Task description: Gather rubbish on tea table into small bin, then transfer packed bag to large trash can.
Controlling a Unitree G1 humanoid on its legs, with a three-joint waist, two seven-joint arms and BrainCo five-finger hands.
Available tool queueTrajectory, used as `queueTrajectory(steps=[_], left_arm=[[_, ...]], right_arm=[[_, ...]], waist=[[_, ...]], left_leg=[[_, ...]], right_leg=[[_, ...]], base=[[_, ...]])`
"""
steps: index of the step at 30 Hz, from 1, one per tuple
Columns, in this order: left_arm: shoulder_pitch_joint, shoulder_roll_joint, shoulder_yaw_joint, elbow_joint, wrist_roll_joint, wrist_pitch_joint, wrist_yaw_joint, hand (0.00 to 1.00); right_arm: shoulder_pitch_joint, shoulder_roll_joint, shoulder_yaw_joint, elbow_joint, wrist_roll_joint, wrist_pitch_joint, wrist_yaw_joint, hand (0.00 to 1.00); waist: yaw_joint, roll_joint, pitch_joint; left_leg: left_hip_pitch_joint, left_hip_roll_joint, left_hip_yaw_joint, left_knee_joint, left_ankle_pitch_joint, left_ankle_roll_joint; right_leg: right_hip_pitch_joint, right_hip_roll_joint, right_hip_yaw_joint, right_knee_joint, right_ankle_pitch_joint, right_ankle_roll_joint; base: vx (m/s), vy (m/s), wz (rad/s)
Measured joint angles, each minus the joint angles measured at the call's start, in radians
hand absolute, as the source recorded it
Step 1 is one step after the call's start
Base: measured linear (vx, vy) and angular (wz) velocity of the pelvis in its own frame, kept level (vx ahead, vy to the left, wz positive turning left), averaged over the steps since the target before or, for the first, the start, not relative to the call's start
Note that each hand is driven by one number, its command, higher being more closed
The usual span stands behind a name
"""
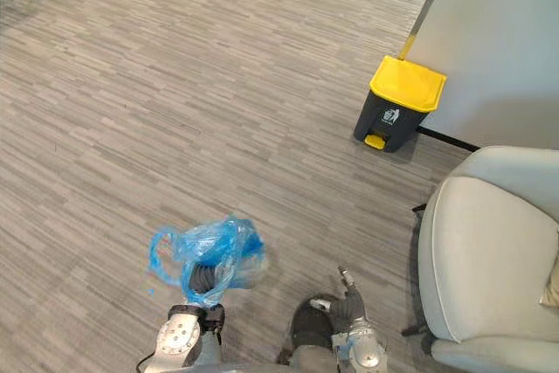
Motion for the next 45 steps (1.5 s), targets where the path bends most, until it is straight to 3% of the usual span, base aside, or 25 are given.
queueTrajectory(steps=[1,3,4,5,7,9,11,14,16,17,18,20,22,24,25,27,29,32,33,34,37,38,41,42,45], left_arm=[[0.004,0.021,0.019,0.001,0.006,0.000,0.019,1.00],[0.004,0.044,0.014,-0.008,0.028,-0.002,0.024,1.00],[-0.011,0.065,0.005,-0.007,0.042,-0.001,0.018,1.00],[-0.012,0.069,0.000,-0.008,0.052,-0.001,0.015,1.00],[-0.018,0.072,-0.022,-0.009,0.057,0.000,0.015,1.00],[-0.015,0.075,-0.031,0.000,0.056,0.004,0.017,1.00],[-0.027,0.082,-0.033,0.027,0.048,0.003,0.032,1.00],[-0.091,0.105,-0.014,0.153,-0.012,-0.016,0.043,1.00],[-0.124,0.114,0.020,0.219,-0.046,-0.015,0.043,1.00],[-0.128,0.122,0.046,0.231,-0.064,-0.015,0.044,1.00],[-0.131,0.136,0.061,0.239,-0.075,-0.015,0.043,1.00],[-0.131,0.132,0.073,0.230,-0.085,-0.017,0.042,1.00],[-0.120,0.098,0.076,0.225,-0.086,-0.016,0.036,1.00],[-0.076,0.068,0.082,0.180,-0.104,-0.019,0.034,1.00],[-0.061,0.064,0.068,0.159,-0.105,-0.028,0.019,1.00],[-0.063,0.054,0.071,0.158,-0.107,-0.028,0.013,1.00],[-0.059,0.055,0.073,0.158,-0.109,-0.028,0.012,1.00],[-0.058,0.044,0.074,0.159,-0.112,-0.031,0.010,1.00],[-0.062,0.044,0.083,0.168,-0.114,-0.035,0.011,1.00],[-0.066,0.058,0.093,0.174,-0.117,-0.035,0.014,1.00],[-0.083,0.061,0.111,0.151,-0.120,-0.038,0.014,1.00],[-0.072,0.061,0.109,0.134,-0.120,-0.038,0.015,1.00],[-0.056,0.081,0.089,0.130,-0.123,-0.033,0.018,1.00],[-0.061,0.094,0.088,0.129,-0.125,-0.033,0.023,1.00],[-0.066,0.116,0.101,0.129,-0.151,-0.035,0.039,1.00]], right_arm=[[0.012,-0.008,-0.006,-0.001,0.000,-0.001,0.000,0.00],[0.043,-0.016,-0.033,0.009,-0.001,0.006,0.005,0.00],[0.058,0.009,-0.041,0.012,-0.001,0.006,0.010,0.00],[0.063,0.016,-0.040,0.010,-0.001,0.005,0.017,0.00],[0.049,0.033,-0.038,-0.009,-0.001,0.004,0.038,0.00],[0.024,0.033,-0.037,-0.008,-0.002,0.005,0.048,0.00],[0.007,0.033,-0.026,-0.008,-0.005,0.005,0.048,0.00],[-0.022,0.024,-0.012,0.013,-0.008,0.001,0.047,0.00],[-0.085,0.007,-0.009,0.114,-0.008,0.001,0.048,0.00],[-0.111,0.002,-0.008,0.162,-0.009,0.005,0.047,0.00],[-0.112,-0.007,-0.009,0.194,-0.009,0.006,0.047,0.00],[-0.113,-0.021,-0.012,0.193,-0.009,0.008,0.047,0.00],[-0.094,-0.032,-0.038,0.149,-0.010,0.011,0.048,0.00],[-0.076,-0.042,-0.036,0.104,-0.009,0.012,0.048,0.00],[-0.078,-0.038,-0.040,0.065,-0.007,0.012,0.044,0.00],[-0.096,-0.037,-0.047,0.057,-0.001,0.012,0.042,0.00],[-0.113,-0.037,-0.047,0.063,0.001,0.013,0.040,0.00],[-0.112,-0.057,-0.050,0.085,0.001,0.014,0.039,0.00],[-0.125,-0.065,-0.051,0.127,0.000,0.014,0.039,0.00],[-0.138,-0.045,-0.049,0.163,0.000,0.025,0.041,0.00],[-0.141,-0.048,-0.072,0.149,0.000,0.024,0.043,0.00],[-0.143,-0.048,-0.073,0.132,0.000,0.022,0.043,0.00],[-0.139,-0.038,-0.073,0.128,-0.001,0.022,0.043,0.00],[-0.121,-0.033,-0.072,0.128,-0.001,0.023,0.043,0.00],[-0.110,-0.030,-0.071,0.113,-0.001,0.024,0.042,0.00]], waist=[[0.002,0.022,-0.013],[0.017,0.040,-0.050],[0.001,-0.004,-0.074],[-0.012,-0.015,-0.080],[-0.007,-0.032,-0.076],[-0.012,-0.037,-0.073],[-0.021,-0.037,-0.071],[-0.062,-0.046,-0.070],[-0.089,-0.043,-0.069],[-0.089,-0.044,-0.068],[-0.093,-0.030,-0.069],[-0.088,-0.010,-0.071],[-0.093,0.038,-0.037],[-0.078,0.042,-0.035],[-0.055,0.045,-0.039],[-0.034,0.018,-0.027],[-0.003,0.001,-0.016],[0.013,0.020,-0.009],[0.025,0.028,-0.010],[0.011,-0.010,-0.025],[0.022,-0.027,-0.034],[0.021,-0.024,-0.032],[0.015,-0.011,-0.022],[0.008,-0.005,-0.018],[-0.014,-0.012,-0.021]], left_leg=[[0.000,-0.009,-0.021,-0.106,0.071,0.006],[-0.010,-0.008,-0.006,-0.100,0.146,0.007],[0.005,-0.041,0.030,-0.084,0.094,0.025],[0.019,-0.044,0.053,-0.085,0.074,0.035],[0.111,-0.046,0.157,-0.089,0.005,0.058],[0.178,-0.044,0.217,-0.105,-0.037,0.076],[0.287,-0.049,0.272,-0.176,-0.066,0.065],[0.379,-0.094,0.298,-0.315,-0.059,0.045],[0.410,-0.103,0.326,-0.359,-0.035,0.038],[0.426,-0.108,0.334,-0.361,-0.041,0.030],[0.452,-0.099,0.318,-0.363,-0.045,0.017],[0.468,-0.069,0.292,-0.344,-0.021,-0.027],[0.470,-0.002,0.252,-0.121,0.015,-0.051],[0.361,0.078,0.206,0.221,0.131,-0.004],[0.269,0.106,0.184,0.394,0.094,0.001],[0.160,0.100,0.165,0.443,0.049,0.029],[0.062,0.065,0.147,0.336,0.024,0.067],[0.006,-0.028,0.028,-0.093,0.053,0.012],[0.032,-0.040,0.007,-0.195,0.165,0.030],[0.047,-0.090,0.041,-0.214,0.142,0.043],[0.059,-0.102,0.108,-0.162,0.060,0.080],[0.088,-0.106,0.136,-0.148,0.018,0.091],[0.230,-0.108,0.179,-0.190,-0.047,0.102],[0.291,-0.108,0.181,-0.214,-0.063,0.103],[0.407,-0.106,0.192,-0.281,-0.087,0.090]], right_leg=[[0.022,0.002,0.026,0.000,-0.032,0.054],[0.037,0.000,0.074,0.033,-0.121,0.089],[0.030,-0.050,0.093,0.085,-0.143,0.108],[0.008,-0.065,0.100,0.129,-0.138,0.112],[-0.138,-0.117,0.115,0.440,-0.052,0.189],[-0.232,-0.159,0.059,0.611,-0.044,0.203],[-0.317,-0.173,-0.064,0.684,-0.066,0.164],[-0.412,-0.167,-0.211,0.527,-0.070,0.154],[-0.450,-0.160,-0.298,0.259,-0.011,0.103],[-0.456,-0.134,-0.318,0.137,0.094,0.051],[-0.425,-0.101,-0.317,0.081,0.184,-0.056],[-0.386,-0.084,-0.326,0.074,0.155,-0.054],[-0.288,-0.054,-0.349,0.108,0.119,-0.067],[-0.175,-0.009,-0.329,0.051,0.092,-0.099],[-0.096,0.007,-0.277,-0.011,0.058,-0.085],[-0.033,0.007,-0.214,-0.074,0.043,-0.070],[0.017,-0.017,-0.151,-0.114,0.028,-0.047],[0.056,-0.051,-0.080,-0.109,-0.038,0.031],[0.062,-0.058,-0.031,-0.083,-0.073,0.064],[0.060,-0.111,-0.007,-0.094,-0.061,0.079],[0.050,-0.156,0.028,-0.063,-0.036,0.115],[0.036,-0.173,0.047,0.008,-0.028,0.131],[-0.153,-0.193,0.043,0.482,0.049,0.276],[-0.221,-0.186,0.029,0.607,0.021,0.233],[-0.360,-0.186,-0.081,0.612,-0.025,0.158]], base=[[0.39,0.255,-1.03],[0.44,0.365,-0.81],[0.48,0.370,-0.55],[0.31,0.207,-0.56],[0.36,0.333,-1.13],[0.27,0.260,-1.06],[0.23,0.163,-0.73],[0.29,0.084,-0.09],[0.36,0.027,-0.03],[0.50,-0.019,-0.02],[0.65,-0.041,-0.10],[0.69,-0.094,-0.07],[0.46,-0.091,-0.12],[0.43,-0.013,-0.63],[0.59,0.023,-0.81],[0.49,0.067,-0.92],[0.39,0.146,-0.89],[0.41,0.323,-0.78],[0.43,0.342,-0.61],[0.45,0.325,-0.50],[0.40,0.256,-0.46],[0.40,0.253,-0.63],[0.43,0.195,-0.46],[0.39,0.053,-0.02],[0.45,-0.033,0.07]])
